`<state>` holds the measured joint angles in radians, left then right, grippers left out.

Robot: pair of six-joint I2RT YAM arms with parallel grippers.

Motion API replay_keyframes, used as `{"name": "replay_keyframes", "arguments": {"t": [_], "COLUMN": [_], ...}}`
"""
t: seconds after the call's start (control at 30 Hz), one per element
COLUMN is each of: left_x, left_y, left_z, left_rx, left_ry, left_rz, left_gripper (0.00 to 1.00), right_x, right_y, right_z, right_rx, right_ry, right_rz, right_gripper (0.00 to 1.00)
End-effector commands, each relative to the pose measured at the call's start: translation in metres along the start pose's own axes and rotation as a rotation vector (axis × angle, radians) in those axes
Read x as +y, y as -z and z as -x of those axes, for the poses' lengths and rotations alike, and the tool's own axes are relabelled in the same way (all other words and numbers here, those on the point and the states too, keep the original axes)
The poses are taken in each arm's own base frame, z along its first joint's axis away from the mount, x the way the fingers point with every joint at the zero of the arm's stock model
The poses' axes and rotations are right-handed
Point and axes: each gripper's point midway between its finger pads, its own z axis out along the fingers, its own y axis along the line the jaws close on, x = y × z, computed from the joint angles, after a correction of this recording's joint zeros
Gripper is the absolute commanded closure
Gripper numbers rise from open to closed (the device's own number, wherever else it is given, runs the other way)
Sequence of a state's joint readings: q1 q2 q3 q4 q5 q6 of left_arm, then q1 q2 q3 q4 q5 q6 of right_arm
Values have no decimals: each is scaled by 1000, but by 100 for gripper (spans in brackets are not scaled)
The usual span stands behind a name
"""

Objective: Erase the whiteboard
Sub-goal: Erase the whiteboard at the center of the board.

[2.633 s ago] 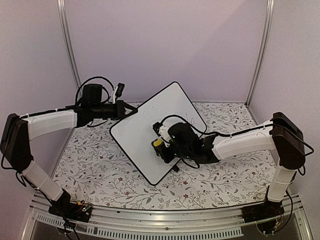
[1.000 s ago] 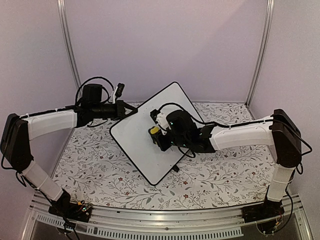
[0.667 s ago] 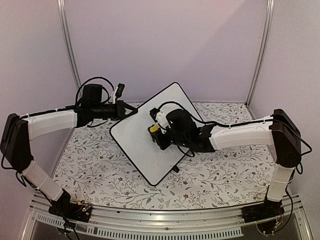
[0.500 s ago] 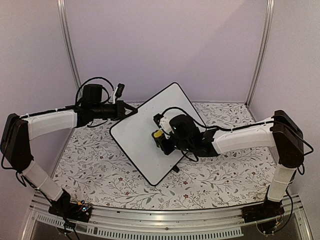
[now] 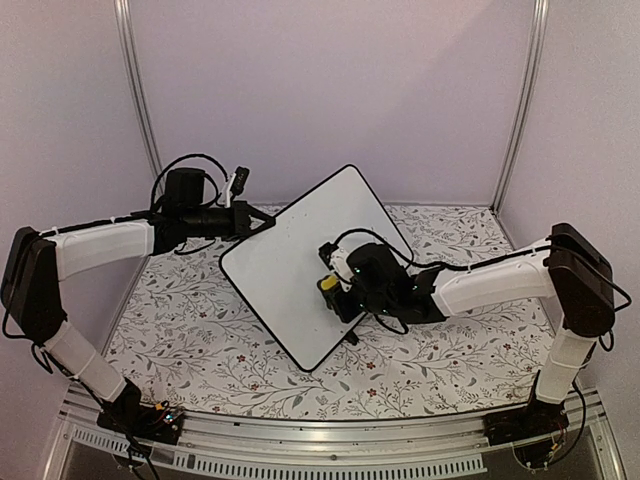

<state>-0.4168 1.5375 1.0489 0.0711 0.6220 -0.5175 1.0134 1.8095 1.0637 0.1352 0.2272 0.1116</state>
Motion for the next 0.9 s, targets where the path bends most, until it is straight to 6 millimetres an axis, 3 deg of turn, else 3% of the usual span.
{"name": "replay_keyframes", "arguments": {"t": [0.0, 0.23, 0.37, 0.87], "left_x": [-28, -28, -28, -26], "left_y": [2, 2, 2, 1], "left_z": [7, 7, 8, 7], "left_rx": [-16, -15, -15, -13], "left_ry": [-78, -79, -80, -74], "left_rz": [-94, -94, -95, -92], "left_gripper": [100, 100, 100, 100], "right_x": [-12, -20, -17, -4], "right_y": [-3, -9, -9, -1], "right_z": [30, 62, 65, 2], "right_rx": [-55, -106, -107, 3], "right_ry": [-2, 8, 12, -9], "right_rz": [-49, -58, -44, -9], "right_gripper": [100, 100, 100, 100]}}
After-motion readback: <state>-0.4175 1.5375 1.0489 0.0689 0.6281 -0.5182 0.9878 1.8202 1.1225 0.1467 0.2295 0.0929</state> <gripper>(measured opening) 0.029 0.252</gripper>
